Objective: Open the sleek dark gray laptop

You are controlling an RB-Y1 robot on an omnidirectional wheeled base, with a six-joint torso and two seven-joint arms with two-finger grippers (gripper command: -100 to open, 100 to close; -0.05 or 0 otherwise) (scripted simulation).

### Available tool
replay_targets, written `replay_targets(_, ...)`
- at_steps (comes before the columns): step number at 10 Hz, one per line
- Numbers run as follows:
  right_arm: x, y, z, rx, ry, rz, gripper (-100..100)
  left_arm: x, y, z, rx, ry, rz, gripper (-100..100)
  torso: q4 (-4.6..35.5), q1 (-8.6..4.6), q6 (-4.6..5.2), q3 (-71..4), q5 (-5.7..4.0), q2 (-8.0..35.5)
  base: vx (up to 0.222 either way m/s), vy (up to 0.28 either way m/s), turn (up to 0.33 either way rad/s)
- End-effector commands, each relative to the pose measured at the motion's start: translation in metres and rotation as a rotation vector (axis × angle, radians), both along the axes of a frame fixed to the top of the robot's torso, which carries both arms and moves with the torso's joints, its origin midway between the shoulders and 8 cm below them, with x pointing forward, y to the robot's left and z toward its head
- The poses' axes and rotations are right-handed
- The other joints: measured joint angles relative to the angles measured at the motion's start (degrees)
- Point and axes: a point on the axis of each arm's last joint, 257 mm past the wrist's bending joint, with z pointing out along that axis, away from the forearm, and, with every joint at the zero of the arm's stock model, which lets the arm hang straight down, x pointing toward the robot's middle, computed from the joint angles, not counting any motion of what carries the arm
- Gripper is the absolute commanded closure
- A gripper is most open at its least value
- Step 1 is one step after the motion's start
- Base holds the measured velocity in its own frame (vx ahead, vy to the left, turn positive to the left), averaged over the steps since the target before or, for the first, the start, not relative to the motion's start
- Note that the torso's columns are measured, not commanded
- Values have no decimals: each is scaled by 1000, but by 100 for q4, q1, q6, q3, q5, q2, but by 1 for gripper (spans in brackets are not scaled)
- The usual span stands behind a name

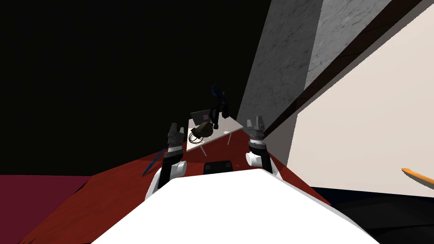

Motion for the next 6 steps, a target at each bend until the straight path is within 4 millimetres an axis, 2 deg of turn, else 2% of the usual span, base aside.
replay_targets(1, 0, 0, 0, 0, 0, 0, 0, 0, 0, 0, 0, 0, 0, 0, 235, 0, 0, -467, 0, 232, 0, 0, 0)
replay_targets(6, 0, 0, 0, 0, 0, 0, 0, 0, 0, 0, 0, 0, 0, 0, 2268, 0, 0, -4536, 0, 2269, 0, 0, 0)
